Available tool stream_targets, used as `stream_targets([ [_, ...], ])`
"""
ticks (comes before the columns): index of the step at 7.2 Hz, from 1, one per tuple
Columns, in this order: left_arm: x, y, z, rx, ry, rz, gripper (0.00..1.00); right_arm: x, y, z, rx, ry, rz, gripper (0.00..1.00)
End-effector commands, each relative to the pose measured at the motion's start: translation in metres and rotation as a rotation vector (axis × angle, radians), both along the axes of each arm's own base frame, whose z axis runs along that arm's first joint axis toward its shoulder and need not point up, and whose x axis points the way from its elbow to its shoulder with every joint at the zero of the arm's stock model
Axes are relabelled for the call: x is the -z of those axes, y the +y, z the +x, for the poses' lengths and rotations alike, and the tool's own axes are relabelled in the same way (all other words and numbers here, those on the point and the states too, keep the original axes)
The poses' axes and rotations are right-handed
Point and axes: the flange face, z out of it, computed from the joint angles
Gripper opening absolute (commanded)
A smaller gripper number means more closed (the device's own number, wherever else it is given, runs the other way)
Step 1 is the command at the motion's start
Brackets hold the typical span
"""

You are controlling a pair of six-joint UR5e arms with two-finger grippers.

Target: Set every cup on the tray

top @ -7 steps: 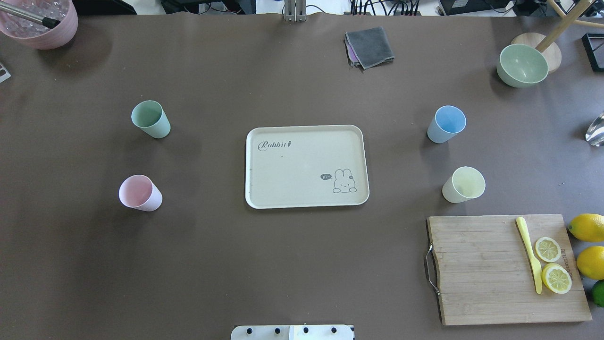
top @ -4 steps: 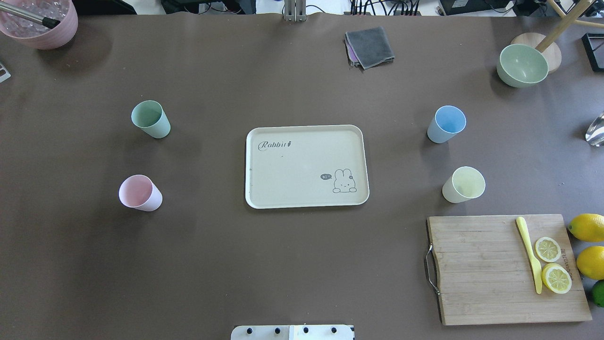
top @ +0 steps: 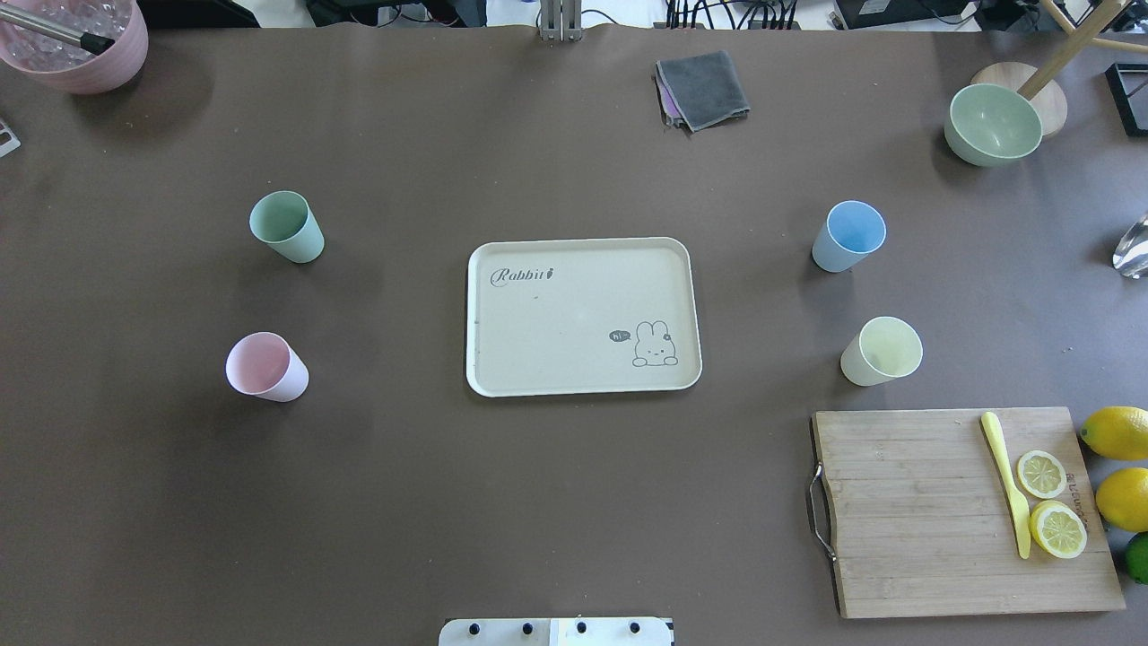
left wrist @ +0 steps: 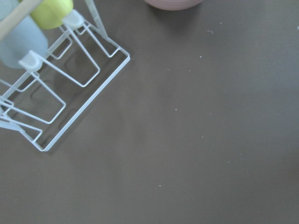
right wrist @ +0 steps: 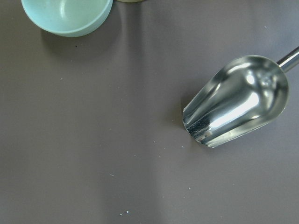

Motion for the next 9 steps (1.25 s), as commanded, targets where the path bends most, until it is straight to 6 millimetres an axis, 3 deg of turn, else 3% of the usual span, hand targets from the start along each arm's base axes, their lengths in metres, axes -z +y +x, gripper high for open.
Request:
stream_targets([
  [1,0.019,-0.02,0.057,-0.043,0.054,0.019,0.98,0.035,-0.009,-0.042,0.036,-0.059,0.077,1.0],
  [2,0.047,-0.043,0.075,-0.036,0.078,0.022,0.98,0.041,-0.02,-0.062,-0.009,-0.084,-0.022,1.0],
  [3,0.052,-0.044,0.108,-0.053,0.085,-0.01,0.98,0.099,-0.046,-0.118,-0.022,-0.141,-0.083,1.0],
  [4,0.073,-0.053,0.119,0.011,0.101,-0.052,0.98,0.128,-0.037,-0.177,0.014,-0.087,-0.001,1.0],
  [5,0.085,-0.048,0.129,0.062,0.111,-0.059,0.98,0.15,-0.023,-0.218,0.029,-0.051,0.114,1.0],
  [7,0.09,-0.037,0.156,0.091,0.13,-0.064,0.98,0.156,0.002,-0.258,0.071,-0.084,0.093,1.0],
  [9,0.097,-0.032,0.169,0.089,0.143,-0.081,0.98,0.136,0.047,-0.293,0.091,-0.124,0.098,1.0],
])
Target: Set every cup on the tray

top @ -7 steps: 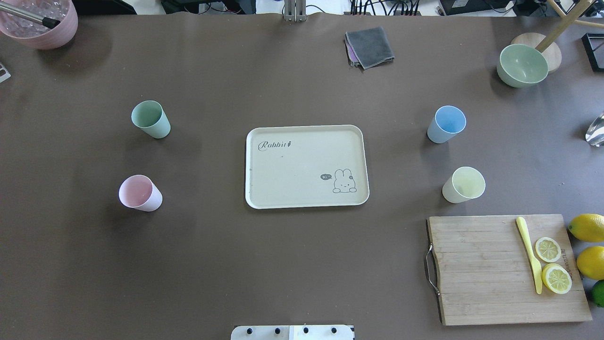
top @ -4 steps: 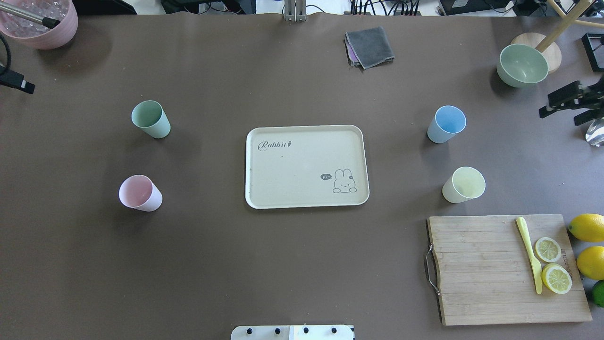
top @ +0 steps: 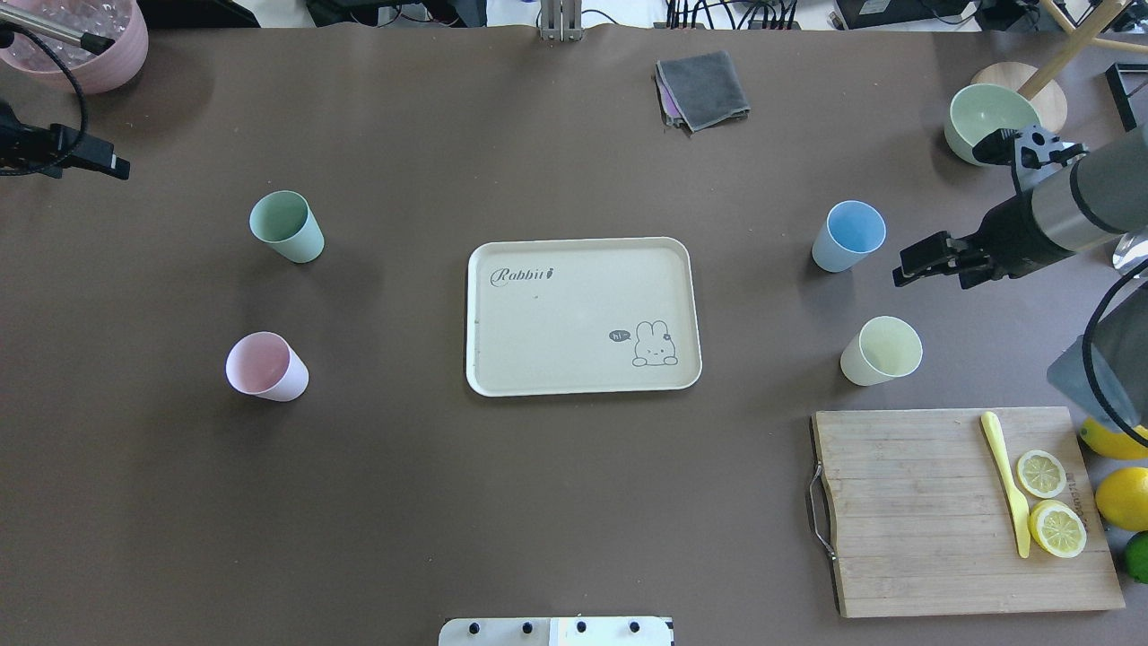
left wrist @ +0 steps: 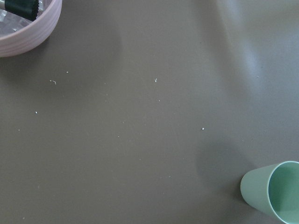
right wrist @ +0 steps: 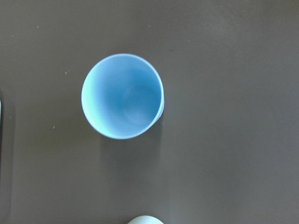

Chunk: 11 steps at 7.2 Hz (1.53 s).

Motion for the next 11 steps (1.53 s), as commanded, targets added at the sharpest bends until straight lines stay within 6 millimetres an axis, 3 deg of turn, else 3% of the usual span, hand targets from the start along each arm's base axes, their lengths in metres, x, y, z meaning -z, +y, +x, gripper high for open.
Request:
stream_targets([
  [1,0.002,0.004,0.009,-0.002,0.007,-0.012,0.98,-0.014,0.037,-0.033,0.014,-0.017,0.015,1.0],
  [3,0.003,0.004,0.01,-0.004,0.009,-0.012,0.98,-0.028,0.045,-0.032,0.024,0.002,-0.004,1.0],
  [5,0.012,0.018,0.035,-0.052,0.016,0.002,0.98,-0.038,0.052,-0.026,0.025,0.014,-0.02,1.0],
  [6,0.007,0.026,0.046,-0.075,0.013,-0.005,0.98,-0.039,0.052,-0.027,0.025,0.016,-0.021,1.0],
  [8,0.017,0.067,0.102,-0.118,0.012,-0.031,0.97,-0.043,0.052,-0.028,0.026,0.022,-0.025,1.0],
  [9,0.029,0.105,0.119,-0.123,0.019,-0.04,0.97,-0.043,0.052,-0.028,0.026,0.023,-0.027,1.0],
  [10,0.033,0.125,0.127,-0.135,0.021,-0.041,0.97,-0.042,0.052,-0.029,0.027,0.022,-0.025,1.0],
  [11,0.032,0.127,0.128,-0.141,0.019,-0.045,0.97,-0.043,0.053,-0.031,0.032,0.024,-0.026,1.0],
])
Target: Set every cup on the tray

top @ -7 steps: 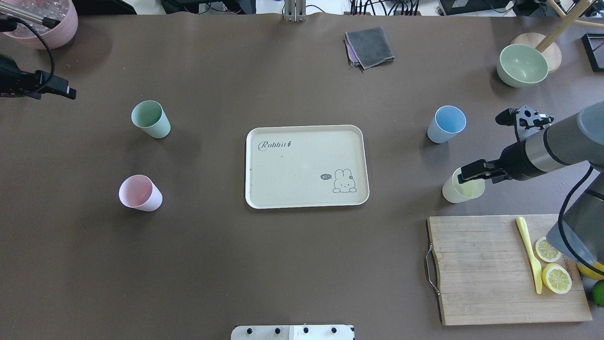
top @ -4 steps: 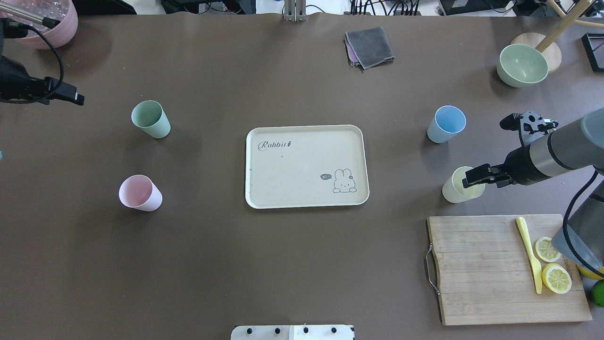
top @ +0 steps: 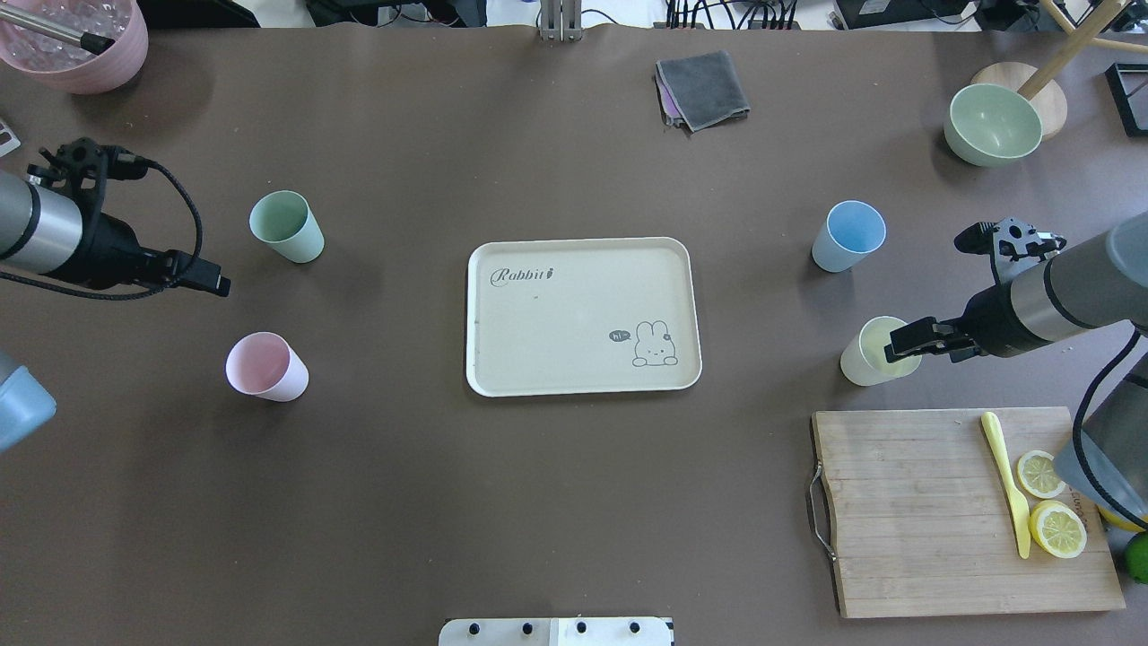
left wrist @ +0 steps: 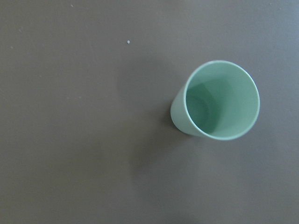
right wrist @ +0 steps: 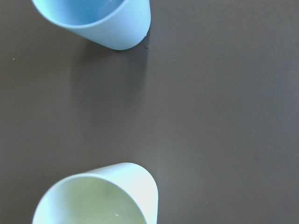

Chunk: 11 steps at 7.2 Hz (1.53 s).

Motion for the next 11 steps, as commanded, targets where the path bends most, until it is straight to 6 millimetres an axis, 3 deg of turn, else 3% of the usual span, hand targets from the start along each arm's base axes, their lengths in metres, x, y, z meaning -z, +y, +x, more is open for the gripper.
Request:
stream_targets([
  [1,0.001,0.014,0.006,-0.009,-0.001,-0.007,0.97,0.0,0.003,-0.006,0.01,0.001,0.001,0.62],
  [2,0.001,0.014,0.006,-0.009,-0.001,-0.007,0.96,0.004,0.001,-0.008,0.011,-0.002,0.012,0.01],
  [4,0.0,0.016,0.004,-0.01,-0.001,-0.01,0.95,0.014,0.001,-0.016,0.024,-0.018,0.017,0.0],
  [6,0.0,0.016,0.004,-0.01,-0.001,-0.01,0.95,0.037,-0.009,-0.02,0.032,-0.06,0.024,0.0],
  [7,0.001,0.016,0.004,-0.009,0.0,-0.01,0.95,0.042,-0.018,-0.002,0.027,-0.089,0.003,0.0],
  [8,0.0,0.016,0.005,-0.011,-0.001,-0.01,0.95,0.071,-0.04,0.011,0.024,-0.141,-0.019,0.0],
  [10,0.006,0.026,0.018,-0.02,0.019,-0.028,0.96,0.139,-0.063,-0.004,0.006,-0.106,-0.054,0.0],
  [11,0.008,0.038,0.037,-0.012,0.024,-0.022,0.95,0.154,-0.068,-0.013,-0.005,-0.094,-0.06,0.0],
])
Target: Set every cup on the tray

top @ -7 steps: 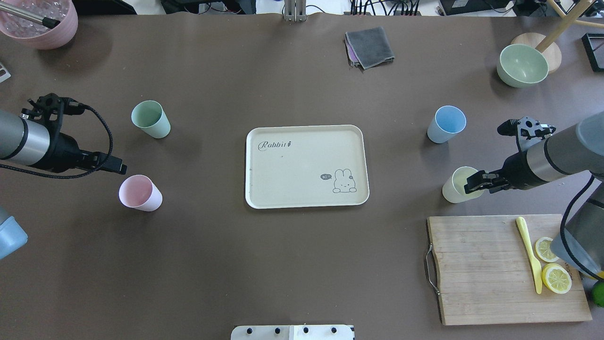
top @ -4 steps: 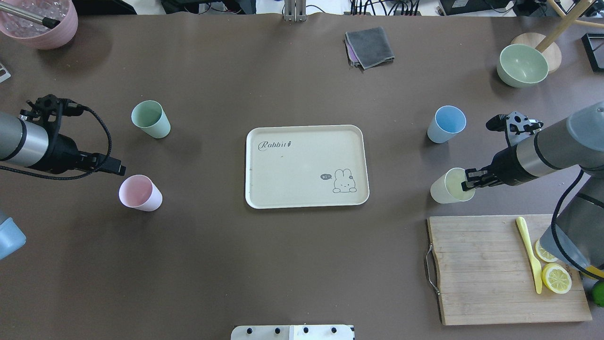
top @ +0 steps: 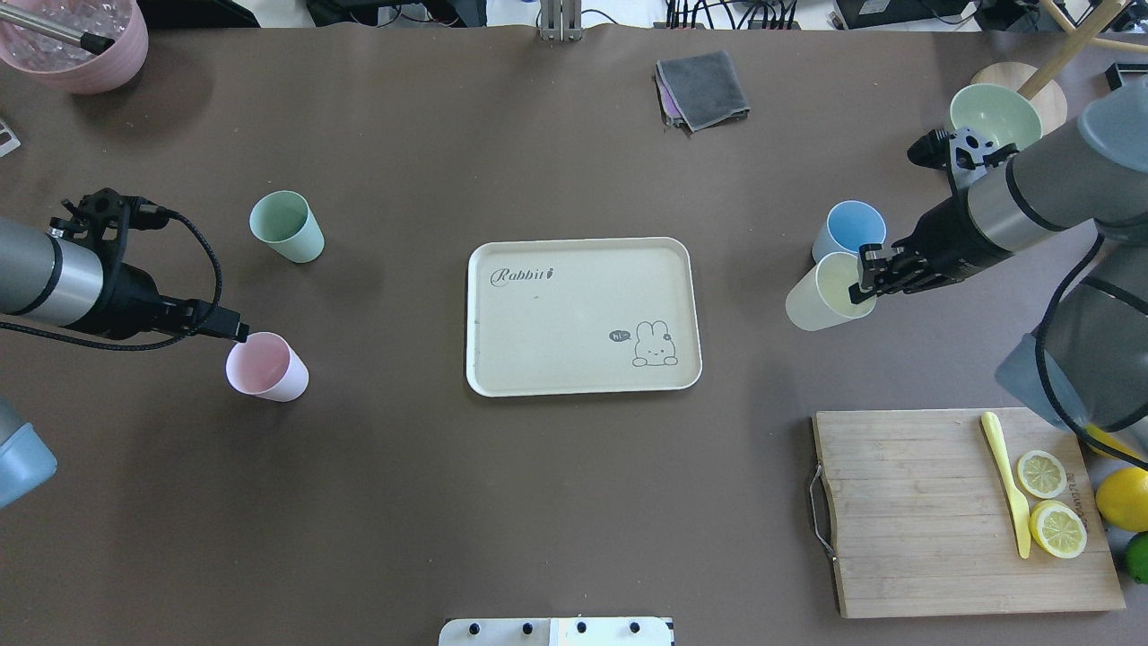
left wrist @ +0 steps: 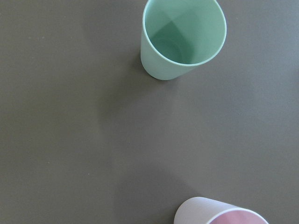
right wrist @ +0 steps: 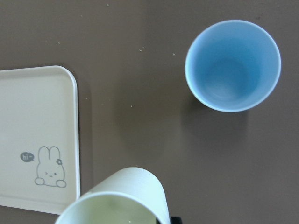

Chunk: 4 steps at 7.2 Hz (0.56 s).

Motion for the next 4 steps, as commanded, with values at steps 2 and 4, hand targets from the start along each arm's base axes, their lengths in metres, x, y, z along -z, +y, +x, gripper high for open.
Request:
stream_targets([
  [2,-0.004,0.021,0.033,0.007,-0.016,0.011,0.63,0.041,-0.008,-0.018,-0.012,0.005,-0.013,0.0],
  [4,-0.008,0.023,0.033,0.003,-0.019,0.011,0.01,0.063,-0.006,-0.035,-0.016,-0.012,-0.031,0.0],
])
